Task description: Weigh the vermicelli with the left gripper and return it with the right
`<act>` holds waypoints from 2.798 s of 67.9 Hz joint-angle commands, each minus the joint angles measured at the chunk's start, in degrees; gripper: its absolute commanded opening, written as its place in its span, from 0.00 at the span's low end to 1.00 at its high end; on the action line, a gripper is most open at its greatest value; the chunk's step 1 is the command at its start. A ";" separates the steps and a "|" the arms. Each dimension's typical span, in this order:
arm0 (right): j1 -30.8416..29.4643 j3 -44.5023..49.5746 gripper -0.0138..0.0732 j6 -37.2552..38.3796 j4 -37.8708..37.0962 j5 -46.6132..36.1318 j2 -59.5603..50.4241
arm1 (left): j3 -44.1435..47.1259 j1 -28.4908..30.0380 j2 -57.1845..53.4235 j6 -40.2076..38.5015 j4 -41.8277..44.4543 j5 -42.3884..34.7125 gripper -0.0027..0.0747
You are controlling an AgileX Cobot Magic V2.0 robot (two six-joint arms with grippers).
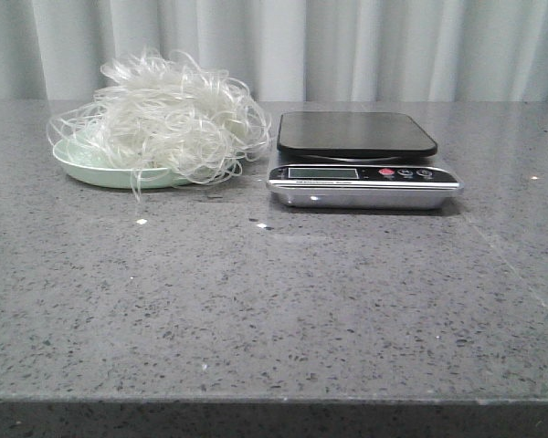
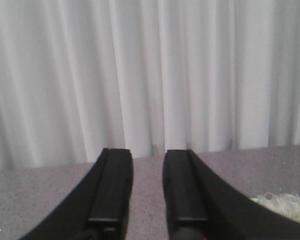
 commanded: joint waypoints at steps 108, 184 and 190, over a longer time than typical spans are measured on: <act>-0.19 -0.42 0.33 -0.08 -0.63 -3.96 -0.95 | -22.36 -12.67 65.51 49.65 -48.08 3.52 0.70; -0.19 -0.42 0.33 -0.08 -0.63 -3.96 -0.95 | -33.51 -12.43 58.89 49.65 -57.55 4.88 0.21; -0.19 -0.42 0.33 -0.08 -0.63 -3.96 -0.95 | -36.36 -12.66 58.59 49.65 -61.95 5.45 0.21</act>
